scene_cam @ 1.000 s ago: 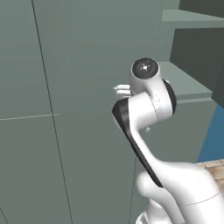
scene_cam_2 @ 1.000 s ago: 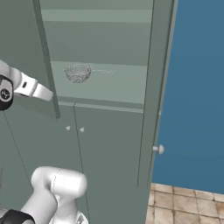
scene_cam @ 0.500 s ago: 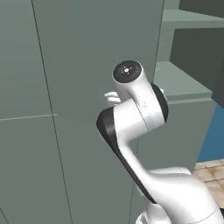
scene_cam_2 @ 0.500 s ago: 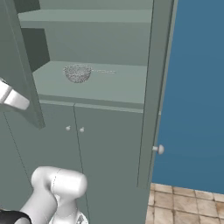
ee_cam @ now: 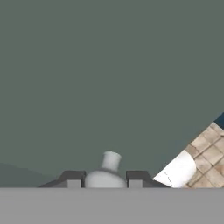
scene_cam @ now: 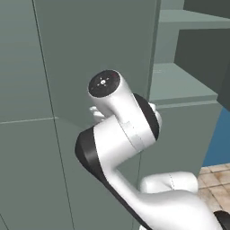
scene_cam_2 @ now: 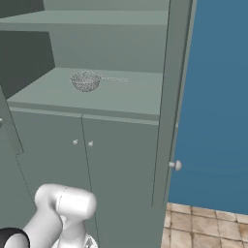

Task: Open the cabinet and setup a tea strainer by placing it in the bowl upright.

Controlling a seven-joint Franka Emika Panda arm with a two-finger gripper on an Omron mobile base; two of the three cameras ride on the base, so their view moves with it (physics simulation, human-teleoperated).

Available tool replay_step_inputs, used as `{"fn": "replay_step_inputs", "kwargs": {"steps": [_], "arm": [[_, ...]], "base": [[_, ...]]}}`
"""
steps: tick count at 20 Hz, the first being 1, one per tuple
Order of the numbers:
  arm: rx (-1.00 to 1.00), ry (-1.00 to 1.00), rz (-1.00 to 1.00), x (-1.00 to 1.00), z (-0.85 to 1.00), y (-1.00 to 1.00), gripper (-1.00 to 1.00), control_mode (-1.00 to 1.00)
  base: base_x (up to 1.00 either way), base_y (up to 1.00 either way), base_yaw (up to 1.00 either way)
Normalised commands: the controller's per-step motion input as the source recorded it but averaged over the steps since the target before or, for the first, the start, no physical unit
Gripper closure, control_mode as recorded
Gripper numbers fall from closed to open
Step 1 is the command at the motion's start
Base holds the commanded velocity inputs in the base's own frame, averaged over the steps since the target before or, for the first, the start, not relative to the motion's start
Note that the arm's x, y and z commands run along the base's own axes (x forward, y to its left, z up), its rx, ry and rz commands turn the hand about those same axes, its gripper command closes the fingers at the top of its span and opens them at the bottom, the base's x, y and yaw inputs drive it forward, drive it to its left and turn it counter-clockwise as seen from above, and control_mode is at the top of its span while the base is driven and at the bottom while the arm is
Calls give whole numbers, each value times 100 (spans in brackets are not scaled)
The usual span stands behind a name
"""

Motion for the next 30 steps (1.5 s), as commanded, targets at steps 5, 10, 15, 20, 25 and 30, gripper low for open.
{"fn": "replay_step_inputs", "kwargs": {"steps": [5,10,15,20,25,30], "arm": [[0,1,-5,-42,-10,63,100,-100],[0,0,-6,-21,0,35,-100,-100],[0,0,-4,-1,0,24,-100,-100],[0,0,0,0,0,3,-100,-100],[0,0,0,0,0,6,-100,-100],[0,0,0,0,0,29,-100,-100]], "base": [[0,0,0],[0,0,0],[0,0,0],[0,0,0],[0,0,0],[0,0,0]]}}
